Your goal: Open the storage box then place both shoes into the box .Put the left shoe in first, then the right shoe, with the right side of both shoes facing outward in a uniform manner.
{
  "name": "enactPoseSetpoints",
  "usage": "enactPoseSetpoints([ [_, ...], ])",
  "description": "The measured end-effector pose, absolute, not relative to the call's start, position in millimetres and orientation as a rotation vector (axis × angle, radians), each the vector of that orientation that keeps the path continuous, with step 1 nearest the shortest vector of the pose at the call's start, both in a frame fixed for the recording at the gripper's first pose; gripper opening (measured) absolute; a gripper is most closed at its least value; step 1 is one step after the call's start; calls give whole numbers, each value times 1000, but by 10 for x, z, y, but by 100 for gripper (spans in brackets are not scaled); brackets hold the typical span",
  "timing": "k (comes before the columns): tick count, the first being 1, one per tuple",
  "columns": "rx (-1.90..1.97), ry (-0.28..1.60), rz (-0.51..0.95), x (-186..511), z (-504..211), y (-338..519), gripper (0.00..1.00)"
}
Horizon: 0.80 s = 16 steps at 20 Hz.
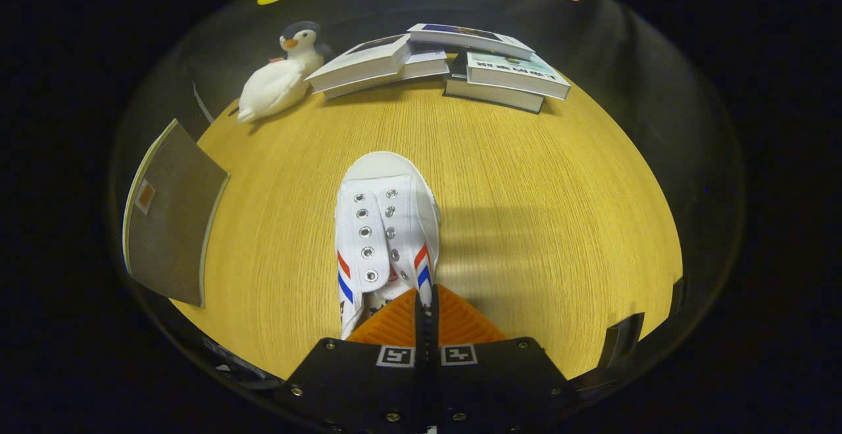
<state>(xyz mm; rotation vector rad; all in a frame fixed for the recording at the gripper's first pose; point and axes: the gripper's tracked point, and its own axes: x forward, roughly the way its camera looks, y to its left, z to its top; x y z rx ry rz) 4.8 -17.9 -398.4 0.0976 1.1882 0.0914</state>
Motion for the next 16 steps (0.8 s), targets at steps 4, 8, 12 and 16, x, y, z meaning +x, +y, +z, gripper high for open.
enactPoseSetpoints([
  [4, 150, 1163, 69, 104, -3839, -129, 0],
  [8, 212, 1126, 62, 169, -3627, -36, 0],
  [12, 235, 1102, 74, 201, -3411, 123, 0],
  [16, 263, 1076, 94, 251, -3146, 340, 0],
])
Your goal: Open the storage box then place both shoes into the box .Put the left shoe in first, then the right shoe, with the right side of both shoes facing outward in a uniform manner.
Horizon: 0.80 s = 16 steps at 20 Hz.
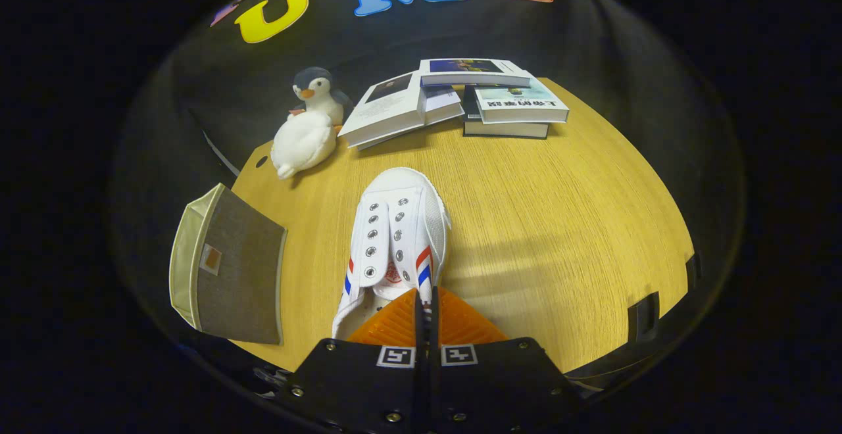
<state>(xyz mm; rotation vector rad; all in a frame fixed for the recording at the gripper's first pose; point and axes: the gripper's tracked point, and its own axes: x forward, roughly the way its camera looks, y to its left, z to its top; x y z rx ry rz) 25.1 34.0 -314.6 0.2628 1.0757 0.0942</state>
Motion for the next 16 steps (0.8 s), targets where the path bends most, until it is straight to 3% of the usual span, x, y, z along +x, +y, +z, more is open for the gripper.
enactPoseSetpoints([
  [16, 332, 1035, 210, 313, -2342, 1509, 0],
])
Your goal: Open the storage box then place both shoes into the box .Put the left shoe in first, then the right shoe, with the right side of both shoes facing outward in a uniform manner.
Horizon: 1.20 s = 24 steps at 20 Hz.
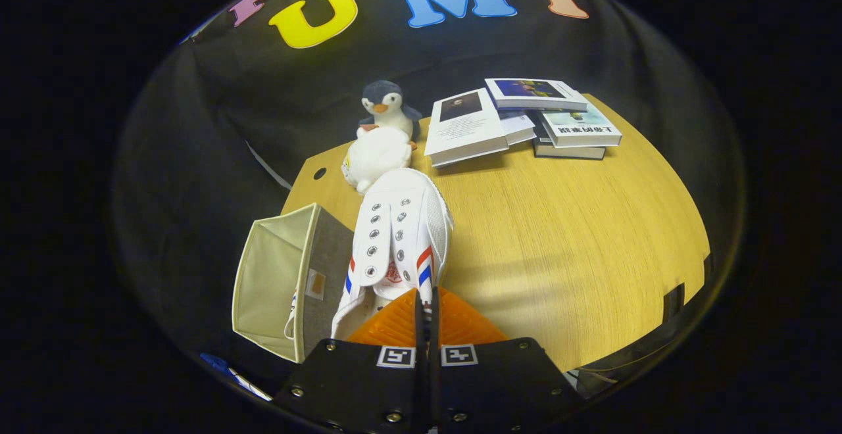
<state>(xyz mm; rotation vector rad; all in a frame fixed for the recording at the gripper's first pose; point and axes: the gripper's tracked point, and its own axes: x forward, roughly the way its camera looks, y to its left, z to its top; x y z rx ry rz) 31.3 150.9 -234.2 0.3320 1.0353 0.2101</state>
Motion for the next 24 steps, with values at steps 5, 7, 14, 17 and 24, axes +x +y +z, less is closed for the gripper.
enactPoseSetpoints([
  [5, 366, 1018, 255, 282, -2122, 2006, 0],
  [7, 372, 1007, 268, 271, -2005, 2213, 0],
  [14, 395, 998, 328, 165, -1926, 2865, 0],
  [17, 384, 1009, 328, 122, -2013, 3049, 0],
  [24, 380, 1020, 314, 46, -2202, 3262, 7],
])
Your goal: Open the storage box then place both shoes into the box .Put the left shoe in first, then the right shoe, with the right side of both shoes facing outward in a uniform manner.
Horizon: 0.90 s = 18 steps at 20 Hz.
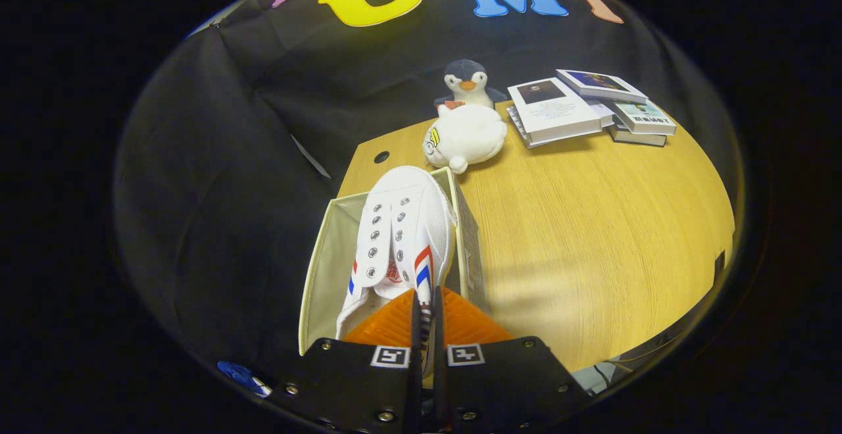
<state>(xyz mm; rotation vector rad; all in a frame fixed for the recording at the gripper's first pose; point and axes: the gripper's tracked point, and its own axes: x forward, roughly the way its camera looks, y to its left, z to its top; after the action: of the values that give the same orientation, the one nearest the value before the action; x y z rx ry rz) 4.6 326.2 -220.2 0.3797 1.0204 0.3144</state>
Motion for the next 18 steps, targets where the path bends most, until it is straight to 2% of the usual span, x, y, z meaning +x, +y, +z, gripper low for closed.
enactPoseSetpoints([
  [3, 411, 986, 343, 54, -2086, 3302, 31],
  [4, 402, 965, 353, 95, -2044, 3292, 42],
  [6, 367, 914, 368, 106, -1887, 3213, 99],
  [12, 223, 711, 379, 314, -1404, 2764, 98],
  [18, 122, 534, 320, 452, -940, 2096, 98],
])
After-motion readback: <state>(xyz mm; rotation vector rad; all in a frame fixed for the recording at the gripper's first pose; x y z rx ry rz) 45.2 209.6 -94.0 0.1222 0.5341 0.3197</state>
